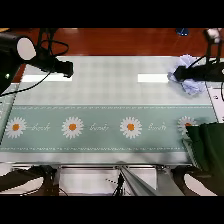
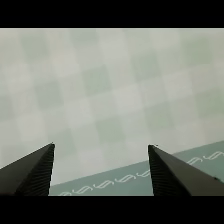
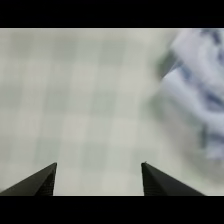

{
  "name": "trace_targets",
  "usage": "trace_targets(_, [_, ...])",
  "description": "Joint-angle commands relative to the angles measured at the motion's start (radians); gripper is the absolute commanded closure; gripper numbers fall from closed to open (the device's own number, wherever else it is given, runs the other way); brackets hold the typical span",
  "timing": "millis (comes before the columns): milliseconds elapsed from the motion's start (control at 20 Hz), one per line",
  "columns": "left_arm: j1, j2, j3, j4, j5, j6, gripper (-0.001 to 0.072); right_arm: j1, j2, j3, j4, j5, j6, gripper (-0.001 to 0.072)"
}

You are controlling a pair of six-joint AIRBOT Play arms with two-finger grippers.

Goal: Fold the shirts.

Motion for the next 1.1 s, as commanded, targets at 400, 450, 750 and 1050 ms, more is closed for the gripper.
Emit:
trace_targets(400, [0.0, -0.037, 0.0, -0.001, 0.031, 0.002, -0.0007, -0.332, -0.318, 0.033, -0.104, -0.322, 0.382, 0.0107])
trace_targets(450, [0.0, -0.037, 0.0, -0.001, 0.012, 0.002, -0.0007, -0.349, -0.341, 0.033, -0.096, -0.326, 0.382, 0.0107])
trace_targets(750, [0.0, -0.038, 0.0, -0.084, -0.05, 0.002, -0.0006, -0.377, -0.452, 0.033, -0.05, -0.452, 0.396, 0.0107])
trace_targets(1050, [0.0, -0.038, 0.0, -0.125, -0.05, 0.002, -0.0006, -0.372, -0.569, 0.033, 0.132, -0.573, 0.401, 0.0112])
